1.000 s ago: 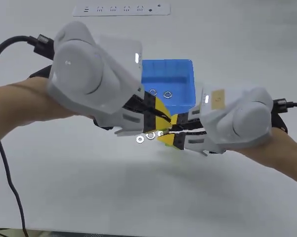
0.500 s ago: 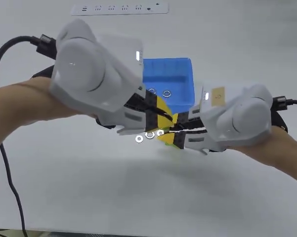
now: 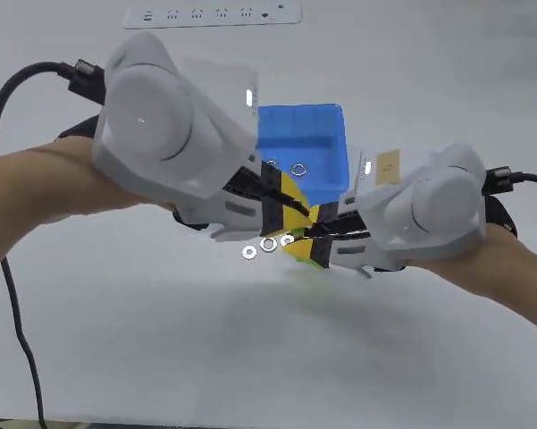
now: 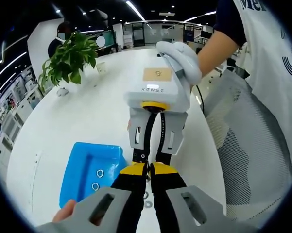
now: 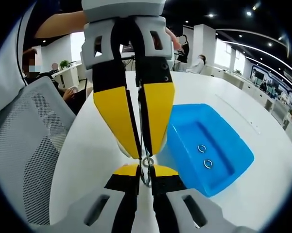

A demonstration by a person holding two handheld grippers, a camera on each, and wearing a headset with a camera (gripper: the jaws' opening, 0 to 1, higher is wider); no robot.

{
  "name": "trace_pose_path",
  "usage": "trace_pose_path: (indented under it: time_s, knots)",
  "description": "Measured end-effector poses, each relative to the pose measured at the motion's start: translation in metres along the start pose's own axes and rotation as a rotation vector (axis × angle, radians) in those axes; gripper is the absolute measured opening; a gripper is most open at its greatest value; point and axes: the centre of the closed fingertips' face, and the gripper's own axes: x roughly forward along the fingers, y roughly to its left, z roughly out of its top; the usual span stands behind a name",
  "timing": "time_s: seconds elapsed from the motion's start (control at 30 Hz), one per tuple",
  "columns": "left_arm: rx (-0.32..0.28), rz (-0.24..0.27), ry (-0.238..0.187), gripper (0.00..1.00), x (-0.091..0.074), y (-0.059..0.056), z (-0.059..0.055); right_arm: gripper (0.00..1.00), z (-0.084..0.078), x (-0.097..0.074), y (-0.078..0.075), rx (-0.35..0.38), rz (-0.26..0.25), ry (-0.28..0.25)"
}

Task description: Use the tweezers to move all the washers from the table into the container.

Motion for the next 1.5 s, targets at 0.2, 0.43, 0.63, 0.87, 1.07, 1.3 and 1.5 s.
trace_pose_path:
  time_s: [0.2, 0.43, 0.63, 0.87, 1.07, 1.3, 1.5]
  knots:
    - [0.004, -0.006, 0.003, 0.07, -0.003, -0.004, 0.000, 0.10, 0.002, -0.001, 0.004, -0.015, 0.009, 0.001]
    - [0.004, -0.005, -0.008, 0.07, -0.013, -0.006, 0.006, 0.10, 0.013, -0.006, 0.006, -0.038, 0.006, -0.007]
    - [0.005, 0.009, -0.015, 0.07, -0.023, -0.005, 0.011, 0.10, 0.023, -0.011, 0.005, -0.049, -0.004, -0.021]
    - [0.010, 0.023, -0.039, 0.07, -0.038, -0.005, 0.021, 0.10, 0.038, -0.019, 0.005, -0.070, -0.018, -0.036]
    - [0.025, 0.047, -0.056, 0.07, -0.049, -0.001, 0.029, 0.10, 0.052, -0.025, 0.000, -0.098, -0.032, -0.047]
    - [0.061, 0.101, -0.055, 0.07, -0.063, 0.016, 0.040, 0.10, 0.071, -0.029, -0.020, -0.143, -0.063, -0.060]
    - [0.068, 0.117, -0.047, 0.07, -0.066, 0.038, 0.040, 0.10, 0.078, -0.026, -0.039, -0.164, -0.079, -0.068]
